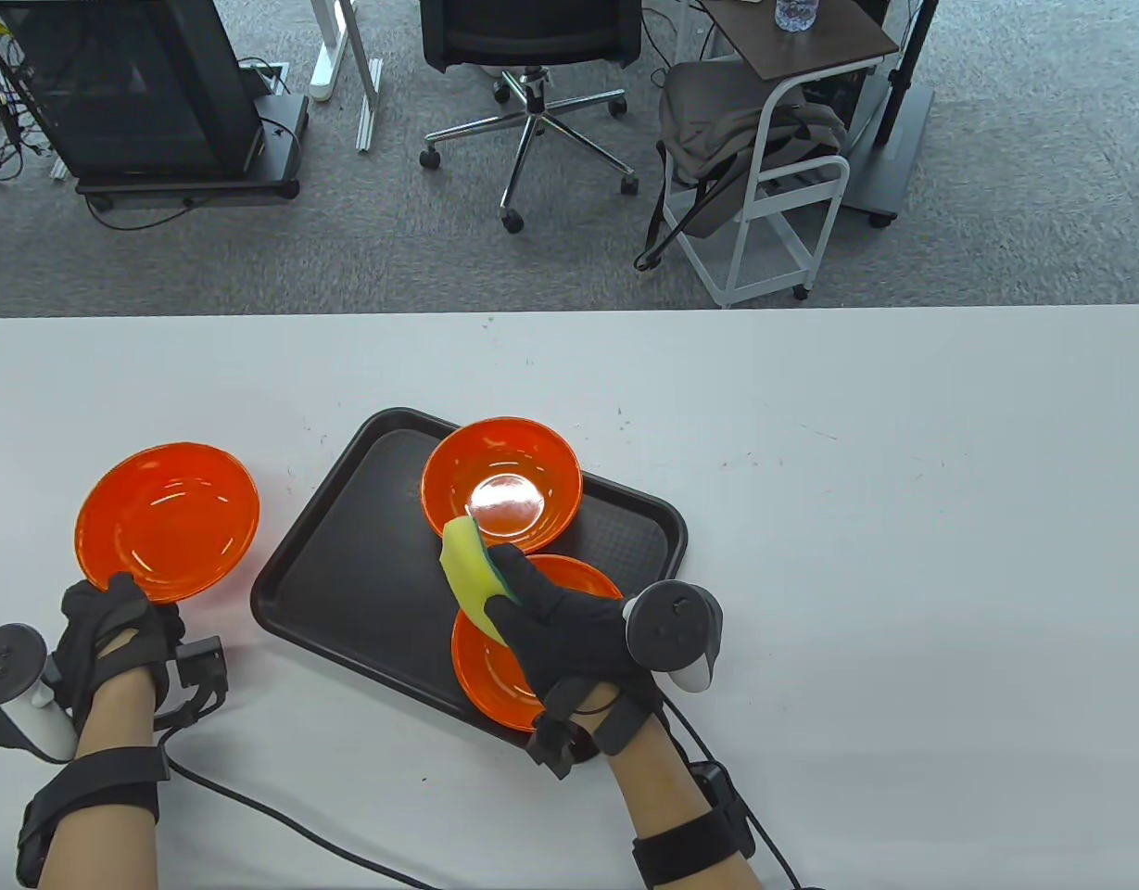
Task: Wipe bowl with sponge
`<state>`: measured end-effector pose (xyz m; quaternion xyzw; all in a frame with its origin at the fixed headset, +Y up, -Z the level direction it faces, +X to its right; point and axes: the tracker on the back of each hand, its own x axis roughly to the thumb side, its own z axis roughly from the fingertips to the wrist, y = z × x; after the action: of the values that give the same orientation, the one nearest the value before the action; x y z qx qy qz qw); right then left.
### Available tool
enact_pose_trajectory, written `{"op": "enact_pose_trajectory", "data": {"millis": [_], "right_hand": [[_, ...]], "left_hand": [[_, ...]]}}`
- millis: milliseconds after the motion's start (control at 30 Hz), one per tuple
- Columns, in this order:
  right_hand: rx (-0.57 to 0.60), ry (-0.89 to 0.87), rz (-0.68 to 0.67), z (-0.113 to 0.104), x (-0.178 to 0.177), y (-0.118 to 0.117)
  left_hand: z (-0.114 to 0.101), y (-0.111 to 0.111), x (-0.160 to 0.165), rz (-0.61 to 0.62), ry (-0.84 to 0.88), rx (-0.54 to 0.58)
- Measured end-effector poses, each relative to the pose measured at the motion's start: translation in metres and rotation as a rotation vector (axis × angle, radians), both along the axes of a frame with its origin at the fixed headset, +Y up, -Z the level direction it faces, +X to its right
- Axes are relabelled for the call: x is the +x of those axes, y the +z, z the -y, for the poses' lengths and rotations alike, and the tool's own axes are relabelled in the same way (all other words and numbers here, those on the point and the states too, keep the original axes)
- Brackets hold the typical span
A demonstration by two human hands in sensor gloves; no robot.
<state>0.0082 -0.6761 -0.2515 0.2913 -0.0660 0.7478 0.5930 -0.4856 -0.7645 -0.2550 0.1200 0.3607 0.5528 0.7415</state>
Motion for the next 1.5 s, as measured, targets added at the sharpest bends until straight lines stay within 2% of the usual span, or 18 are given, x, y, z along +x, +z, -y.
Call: {"op": "enact_pose_trajectory", "data": {"millis": [300, 733, 967, 1233, 1300, 1367, 1500], "right_hand": [[-0.009, -0.005, -0.002, 0.0, 0.0, 0.001], [-0.013, -0.015, 0.001, 0.0, 0.001, 0.0], [-0.016, -0.032, 0.005, 0.0, 0.003, 0.001], [-0.01, -0.037, 0.016, -0.001, 0.01, 0.0], [-0.01, -0.037, 0.015, -0.001, 0.01, 0.0], [-0.009, -0.03, 0.015, -0.002, 0.01, 0.0], [-0.007, -0.029, 0.02, -0.002, 0.01, -0.001]], "left_hand": [[0.016, 0.001, -0.001, -0.007, 0.033, -0.067], [0.024, 0.003, -0.002, -0.013, 0.066, -0.12], [-0.001, 0.008, -0.005, 0.006, -0.048, -0.166], [-0.014, 0.005, 0.003, 0.07, -0.067, -0.141], [-0.019, 0.003, 0.008, 0.108, -0.104, -0.14], [-0.026, -0.003, 0.017, 0.18, -0.211, -0.136], [-0.039, -0.016, 0.047, 0.324, -0.361, -0.125]]}}
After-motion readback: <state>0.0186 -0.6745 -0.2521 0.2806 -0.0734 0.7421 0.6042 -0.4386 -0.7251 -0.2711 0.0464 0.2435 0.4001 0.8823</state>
